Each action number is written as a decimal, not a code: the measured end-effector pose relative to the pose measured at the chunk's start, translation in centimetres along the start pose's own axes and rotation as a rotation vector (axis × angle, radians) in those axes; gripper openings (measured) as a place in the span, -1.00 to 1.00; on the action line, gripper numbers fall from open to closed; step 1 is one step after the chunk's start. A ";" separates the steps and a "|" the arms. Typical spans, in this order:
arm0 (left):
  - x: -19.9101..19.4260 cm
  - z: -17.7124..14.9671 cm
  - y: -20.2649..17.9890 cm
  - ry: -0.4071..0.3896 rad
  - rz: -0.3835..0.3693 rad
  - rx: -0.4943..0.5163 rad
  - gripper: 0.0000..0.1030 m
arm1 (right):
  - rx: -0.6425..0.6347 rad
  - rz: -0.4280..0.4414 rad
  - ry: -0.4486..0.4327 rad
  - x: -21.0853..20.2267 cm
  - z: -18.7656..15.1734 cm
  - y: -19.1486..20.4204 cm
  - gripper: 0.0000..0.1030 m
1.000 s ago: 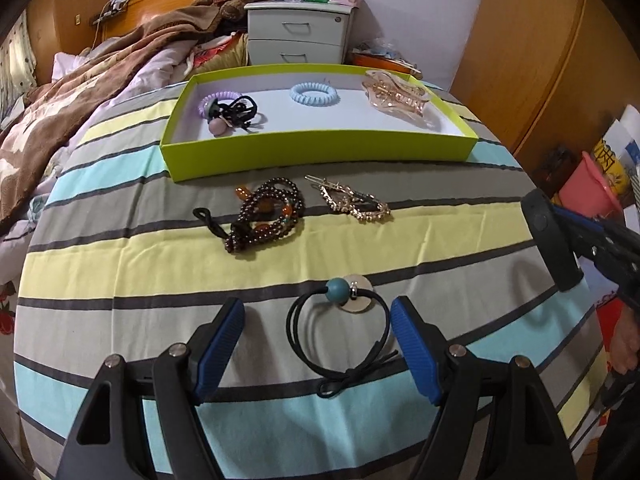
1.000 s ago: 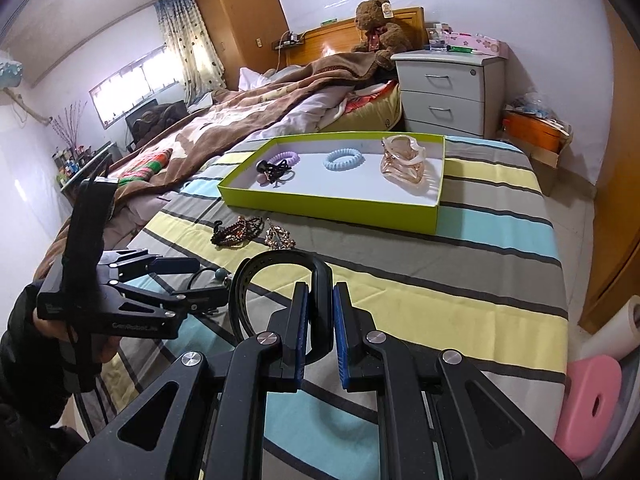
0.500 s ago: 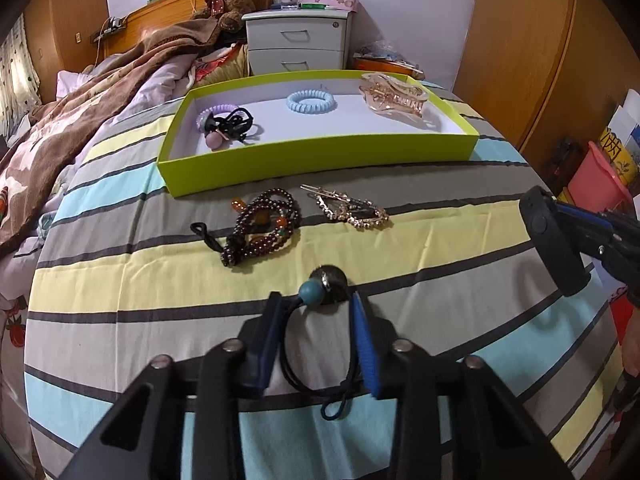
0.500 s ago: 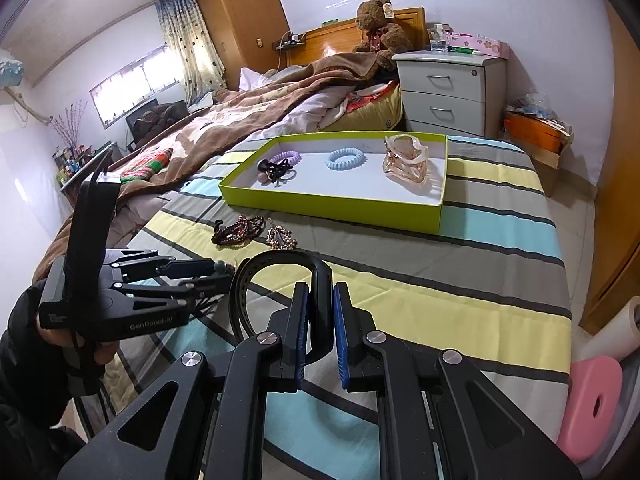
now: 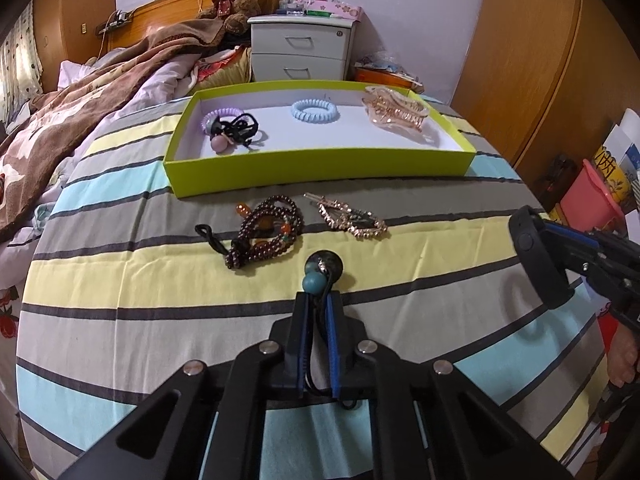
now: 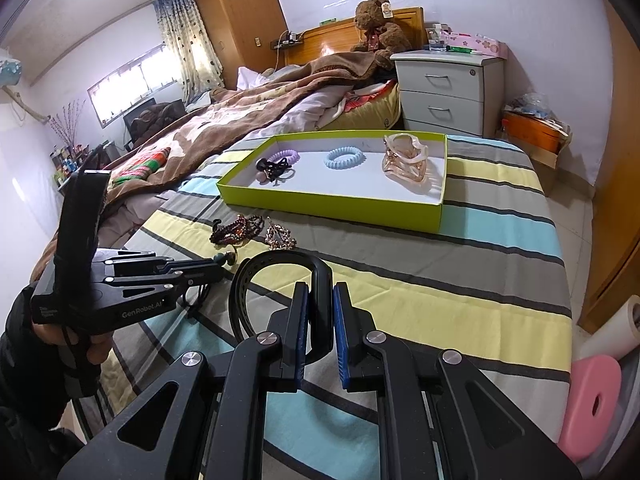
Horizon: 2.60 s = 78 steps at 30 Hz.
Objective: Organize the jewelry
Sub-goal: 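Carry the teal-bead tie with the left tool while the right tool carries the wristband into the box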
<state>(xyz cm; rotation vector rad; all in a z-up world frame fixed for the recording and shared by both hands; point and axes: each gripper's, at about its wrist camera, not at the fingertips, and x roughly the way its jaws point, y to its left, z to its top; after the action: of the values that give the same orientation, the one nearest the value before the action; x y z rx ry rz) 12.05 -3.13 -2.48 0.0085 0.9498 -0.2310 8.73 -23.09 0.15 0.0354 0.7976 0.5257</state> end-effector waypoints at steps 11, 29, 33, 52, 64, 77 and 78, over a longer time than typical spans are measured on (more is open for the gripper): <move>-1.5 0.9 0.1 -0.035 -0.001 0.003 -0.83 | -0.013 -0.020 -0.013 -0.7 0.6 0.3 -0.76; -5.8 7.1 0.4 -0.196 -0.001 0.033 -0.83 | -0.037 -0.110 -0.096 -3.0 5.4 0.3 -0.76; -5.9 8.9 0.5 -0.217 -0.012 0.033 -0.83 | -0.032 -0.123 -0.110 -2.9 6.9 0.1 -0.76; 0.3 14.9 2.8 -0.157 -0.059 -0.002 -0.82 | 0.021 -0.204 -0.028 4.8 13.1 -3.6 -0.76; 6.8 14.2 3.0 -0.042 -0.062 -0.015 -0.82 | -0.021 -0.201 0.100 10.7 11.5 -4.5 -0.76; 8.9 13.5 2.4 0.012 -0.062 -0.015 -0.82 | -0.085 -0.224 0.164 12.7 11.1 -4.2 -0.76; 9.0 13.5 2.4 0.016 -0.063 -0.015 -0.82 | -0.086 -0.224 0.168 12.8 11.0 -4.2 -0.76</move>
<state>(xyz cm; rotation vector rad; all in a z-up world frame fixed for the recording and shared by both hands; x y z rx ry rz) 28.38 -4.00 -2.10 -0.0333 0.9685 -0.2823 25.55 -19.05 -1.64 -0.1782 0.9288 0.3527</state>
